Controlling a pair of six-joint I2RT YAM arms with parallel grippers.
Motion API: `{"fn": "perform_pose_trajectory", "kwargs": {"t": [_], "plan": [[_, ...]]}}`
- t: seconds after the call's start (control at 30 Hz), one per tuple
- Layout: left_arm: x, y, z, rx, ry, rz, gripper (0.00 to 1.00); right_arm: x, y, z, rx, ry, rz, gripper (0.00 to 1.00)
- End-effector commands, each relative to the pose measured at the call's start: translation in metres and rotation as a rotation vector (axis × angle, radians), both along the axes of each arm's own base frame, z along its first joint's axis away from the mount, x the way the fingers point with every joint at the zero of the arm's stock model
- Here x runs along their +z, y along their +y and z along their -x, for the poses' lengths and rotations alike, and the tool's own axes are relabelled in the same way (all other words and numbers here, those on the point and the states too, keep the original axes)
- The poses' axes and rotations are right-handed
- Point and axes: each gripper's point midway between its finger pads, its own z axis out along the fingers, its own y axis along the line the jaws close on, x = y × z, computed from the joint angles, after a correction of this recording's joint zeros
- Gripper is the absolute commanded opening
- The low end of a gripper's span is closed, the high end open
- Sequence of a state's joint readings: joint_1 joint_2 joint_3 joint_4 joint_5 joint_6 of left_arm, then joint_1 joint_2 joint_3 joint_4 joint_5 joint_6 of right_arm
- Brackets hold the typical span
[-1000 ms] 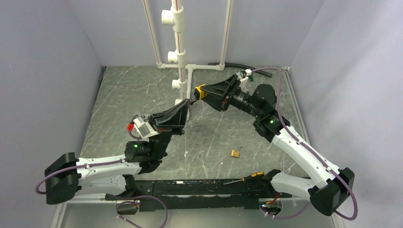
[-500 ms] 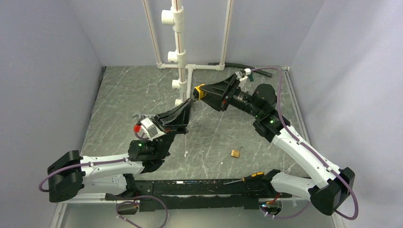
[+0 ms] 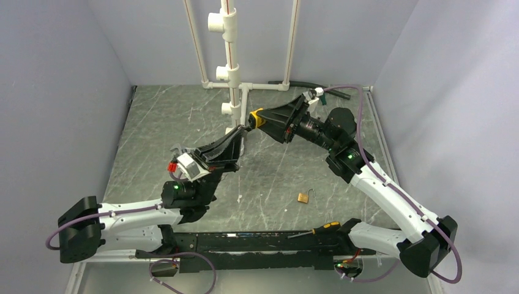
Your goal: Unlock with the key
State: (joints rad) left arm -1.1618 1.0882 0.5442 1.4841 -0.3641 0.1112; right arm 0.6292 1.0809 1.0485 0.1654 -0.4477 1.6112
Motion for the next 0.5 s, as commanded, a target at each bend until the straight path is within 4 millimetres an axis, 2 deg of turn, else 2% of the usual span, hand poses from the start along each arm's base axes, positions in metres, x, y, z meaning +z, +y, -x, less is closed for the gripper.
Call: {"fn": "perform_pose_trajectory", "kwargs": {"t": [0.0,0.27,0.47], "plan": [[0.031,0.025,0.009,0.022,-0.054,0.096,0.0,0.037,-0.005,0.008,-0.002,-0.095,-0.06,0.0],[0.025,0.035,0.01,0.027,-0.031,0.104,0.0,0.039,-0.003,0.006,-0.004,-0.101,-0.052,0.0],[0.025,0.025,0.008,0.011,-0.037,0.097,0.0,0.041,0.001,0.008,0.002,-0.104,-0.056,0.0]]}}
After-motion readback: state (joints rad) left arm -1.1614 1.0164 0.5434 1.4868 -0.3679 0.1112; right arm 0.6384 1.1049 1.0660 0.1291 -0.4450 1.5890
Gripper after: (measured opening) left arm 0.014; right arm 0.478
